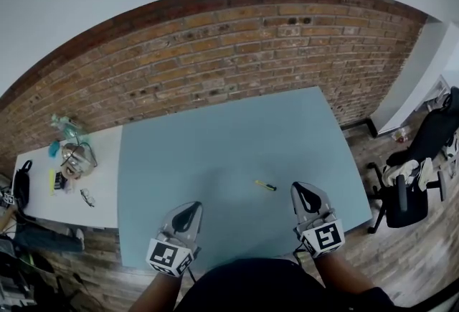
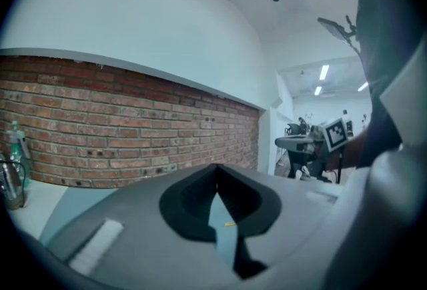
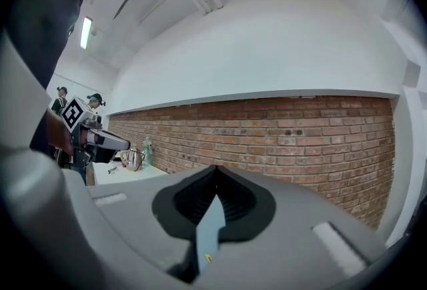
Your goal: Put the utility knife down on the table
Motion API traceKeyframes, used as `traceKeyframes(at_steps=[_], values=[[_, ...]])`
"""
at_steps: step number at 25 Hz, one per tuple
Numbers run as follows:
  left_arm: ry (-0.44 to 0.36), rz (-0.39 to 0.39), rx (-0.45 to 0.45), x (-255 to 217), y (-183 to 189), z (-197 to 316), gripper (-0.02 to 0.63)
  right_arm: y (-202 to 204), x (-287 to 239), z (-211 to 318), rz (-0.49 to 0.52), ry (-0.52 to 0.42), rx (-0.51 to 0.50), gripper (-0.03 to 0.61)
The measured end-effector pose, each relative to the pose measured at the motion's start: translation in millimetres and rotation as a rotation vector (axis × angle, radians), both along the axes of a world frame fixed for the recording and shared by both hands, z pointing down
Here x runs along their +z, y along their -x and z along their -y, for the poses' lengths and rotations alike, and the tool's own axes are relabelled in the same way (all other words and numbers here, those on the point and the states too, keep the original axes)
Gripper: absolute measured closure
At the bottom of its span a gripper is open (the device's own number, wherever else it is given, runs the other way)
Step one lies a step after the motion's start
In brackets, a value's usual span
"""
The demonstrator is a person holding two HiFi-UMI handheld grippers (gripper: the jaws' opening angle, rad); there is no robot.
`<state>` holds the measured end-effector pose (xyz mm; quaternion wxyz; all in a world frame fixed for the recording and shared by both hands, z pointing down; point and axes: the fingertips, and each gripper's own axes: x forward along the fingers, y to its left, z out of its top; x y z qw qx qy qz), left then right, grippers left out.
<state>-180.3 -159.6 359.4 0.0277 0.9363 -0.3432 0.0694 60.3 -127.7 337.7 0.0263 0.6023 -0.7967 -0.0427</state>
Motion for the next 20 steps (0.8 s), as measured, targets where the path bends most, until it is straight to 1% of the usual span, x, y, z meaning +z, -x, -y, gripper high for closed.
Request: traceKeyframes(at_steps=[3,6,11,15,20], values=[[0.001,0.013,-0.008,0,4,2,0.609,-4,3,2,-0.001,0.009,0.015,0.577],[-0.013,0.026,-0.002,1,3,0,0.609,-1,0,3,0.0,-0.001,0.014,0.577],[0.001,0.017,0.003,4,0,-2,0.609,3,-4,1,0.009,-0.003,0.007,0.577],[0.009,0.019,0.015,5,-6,-4,0.609,-1,0,1,0.004,0.002,0.012,0.577],[0.015,0.023,0.025,7,-11,-4,0.609,11,-13,5,0.012,-0.022,-0.017,0.577]])
